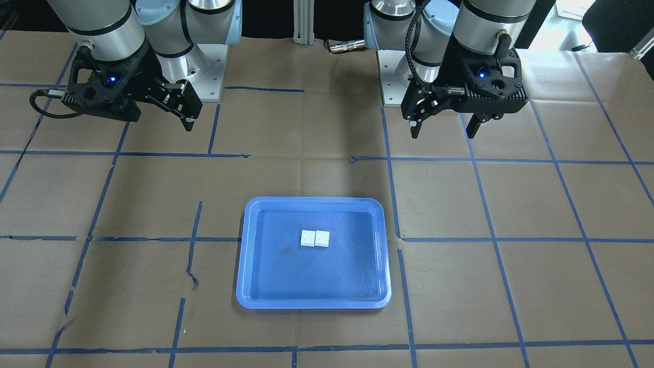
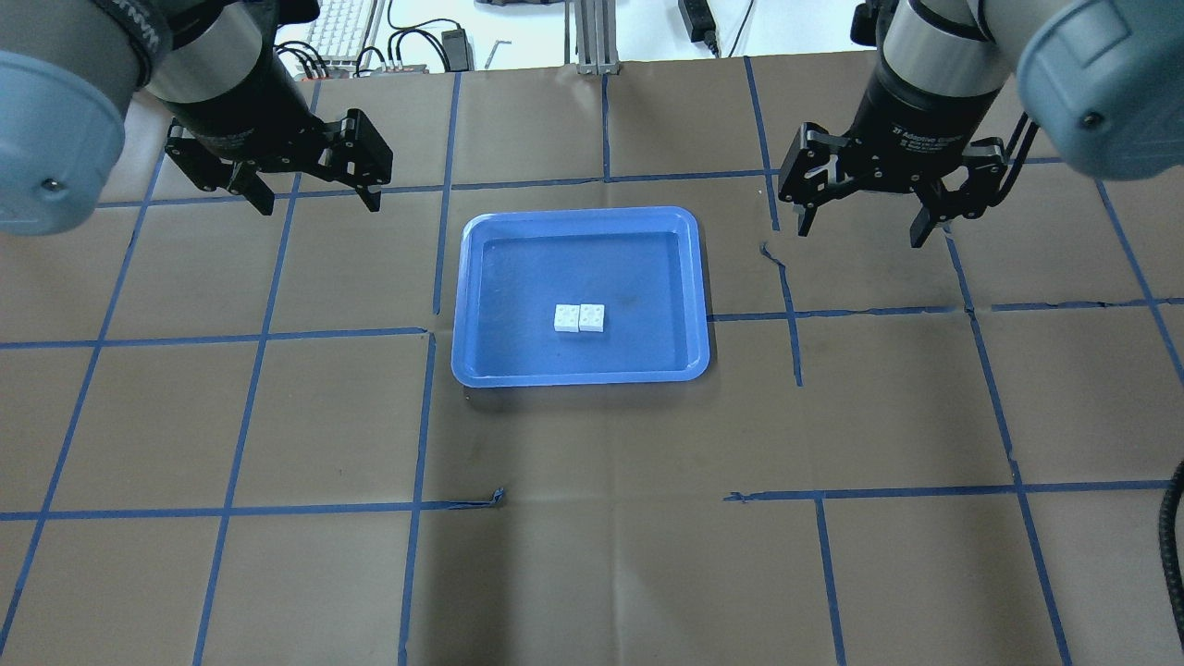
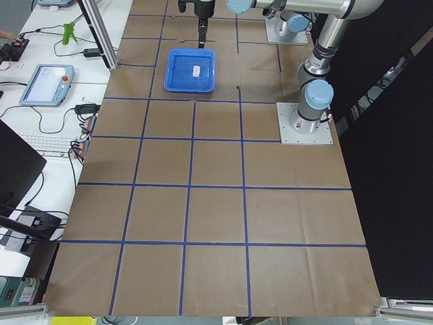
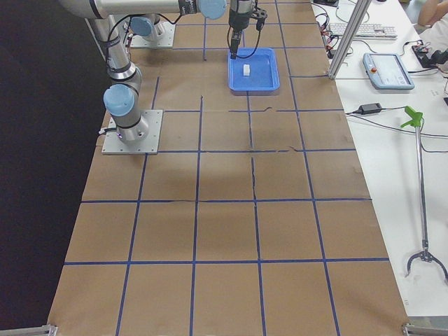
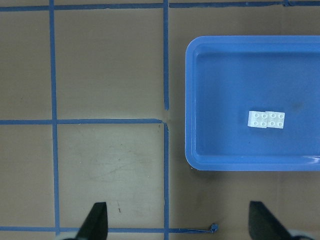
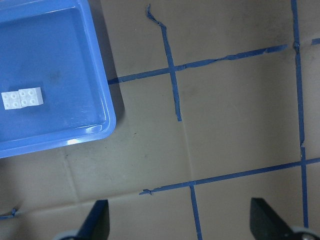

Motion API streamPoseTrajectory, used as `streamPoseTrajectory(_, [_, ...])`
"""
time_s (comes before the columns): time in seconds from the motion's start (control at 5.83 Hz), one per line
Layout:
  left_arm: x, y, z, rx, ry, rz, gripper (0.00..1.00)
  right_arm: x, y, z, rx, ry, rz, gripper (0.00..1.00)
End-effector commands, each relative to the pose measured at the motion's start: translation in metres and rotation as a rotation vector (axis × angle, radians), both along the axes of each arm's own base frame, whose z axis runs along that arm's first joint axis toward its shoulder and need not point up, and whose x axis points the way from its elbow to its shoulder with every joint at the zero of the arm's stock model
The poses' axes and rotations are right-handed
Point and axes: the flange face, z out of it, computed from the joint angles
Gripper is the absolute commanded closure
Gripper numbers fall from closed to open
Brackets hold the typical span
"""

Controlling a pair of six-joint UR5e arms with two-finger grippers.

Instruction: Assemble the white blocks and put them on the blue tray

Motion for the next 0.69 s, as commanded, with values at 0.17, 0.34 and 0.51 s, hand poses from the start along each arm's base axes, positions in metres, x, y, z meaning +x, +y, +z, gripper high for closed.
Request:
streamPoseTrajectory(0.17, [-0.0002,0.0004,-0.0006,0.001,0.0,-0.002,0.01,-0.0007,-0.0028,0.0031,-0.011,0.002,0.009,0.0])
streamPoseTrajectory(0.34, [-0.0002,0.0004,-0.0006,0.001,0.0,-0.002,0.01,-0.001,-0.0025,0.0017,-0.008,0.005,0.009,0.0])
streamPoseTrajectory(0.51, [-0.0002,0.0009,0.0002,0.0,0.0,-0.002,0.01,-0.0003,-0.002,0.0002,-0.005,0.005,0.011,0.0])
